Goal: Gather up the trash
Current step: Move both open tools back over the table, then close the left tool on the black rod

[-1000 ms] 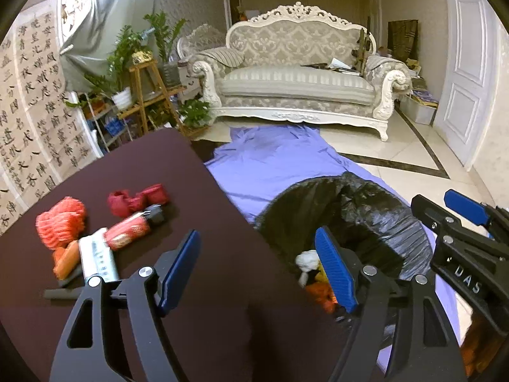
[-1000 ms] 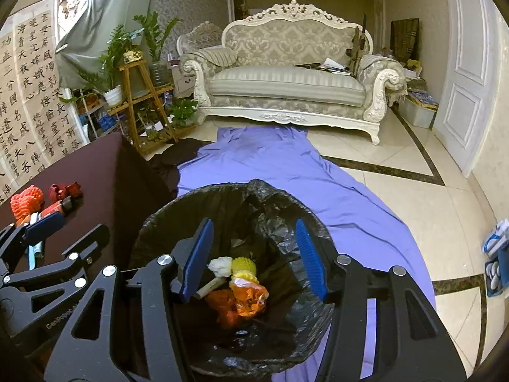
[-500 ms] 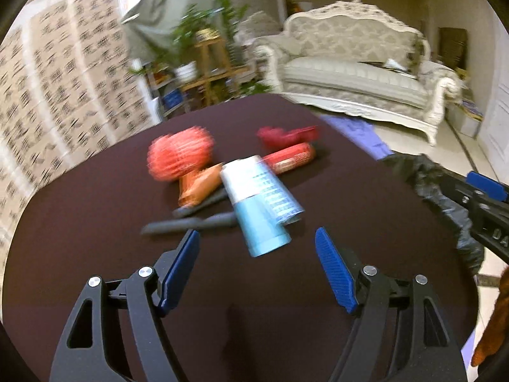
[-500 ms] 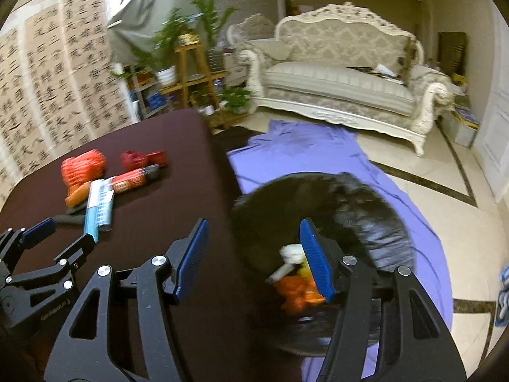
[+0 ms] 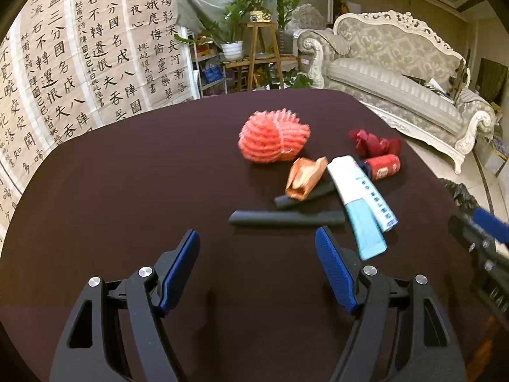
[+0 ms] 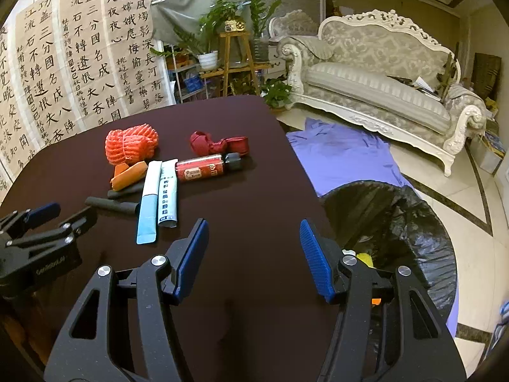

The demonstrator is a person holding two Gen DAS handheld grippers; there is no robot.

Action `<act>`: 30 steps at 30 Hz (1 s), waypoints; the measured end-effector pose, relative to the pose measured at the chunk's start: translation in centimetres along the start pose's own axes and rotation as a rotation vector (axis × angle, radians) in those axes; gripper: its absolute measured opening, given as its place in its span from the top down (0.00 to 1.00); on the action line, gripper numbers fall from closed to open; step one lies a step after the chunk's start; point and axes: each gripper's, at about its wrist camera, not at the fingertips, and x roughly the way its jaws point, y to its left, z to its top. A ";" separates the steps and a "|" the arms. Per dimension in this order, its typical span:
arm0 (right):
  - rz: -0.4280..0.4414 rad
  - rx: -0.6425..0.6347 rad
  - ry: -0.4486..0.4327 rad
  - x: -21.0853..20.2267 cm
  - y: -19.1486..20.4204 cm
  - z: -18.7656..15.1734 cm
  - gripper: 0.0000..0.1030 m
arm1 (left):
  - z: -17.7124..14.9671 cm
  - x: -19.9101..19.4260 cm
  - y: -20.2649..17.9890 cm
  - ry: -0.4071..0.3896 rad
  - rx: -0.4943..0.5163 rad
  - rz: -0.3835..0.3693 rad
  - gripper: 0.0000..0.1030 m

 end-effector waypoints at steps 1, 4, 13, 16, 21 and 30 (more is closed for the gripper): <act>0.000 0.001 0.001 0.0 0.0 0.0 0.44 | 0.2 0.1 -0.3 -0.001 0.000 0.000 0.29; 0.002 0.009 0.004 0.2 -0.2 0.0 0.44 | 1.0 1.1 -1.0 0.007 -0.002 -0.004 0.29; 0.023 0.032 0.012 0.6 -0.9 -0.1 0.43 | 1.7 3.7 -2.0 0.068 -0.002 0.050 0.29; 0.028 0.030 0.010 0.5 -0.9 -0.1 0.43 | 1.2 3.3 -1.5 0.079 0.000 0.044 0.29; 0.028 0.029 0.010 0.6 -0.9 -0.1 0.43 | 0.0 2.7 -0.3 0.103 -0.007 0.033 0.29; 0.014 0.013 0.009 0.6 -0.6 -0.1 0.43 | -1.2 1.6 1.4 0.112 -0.026 0.027 0.28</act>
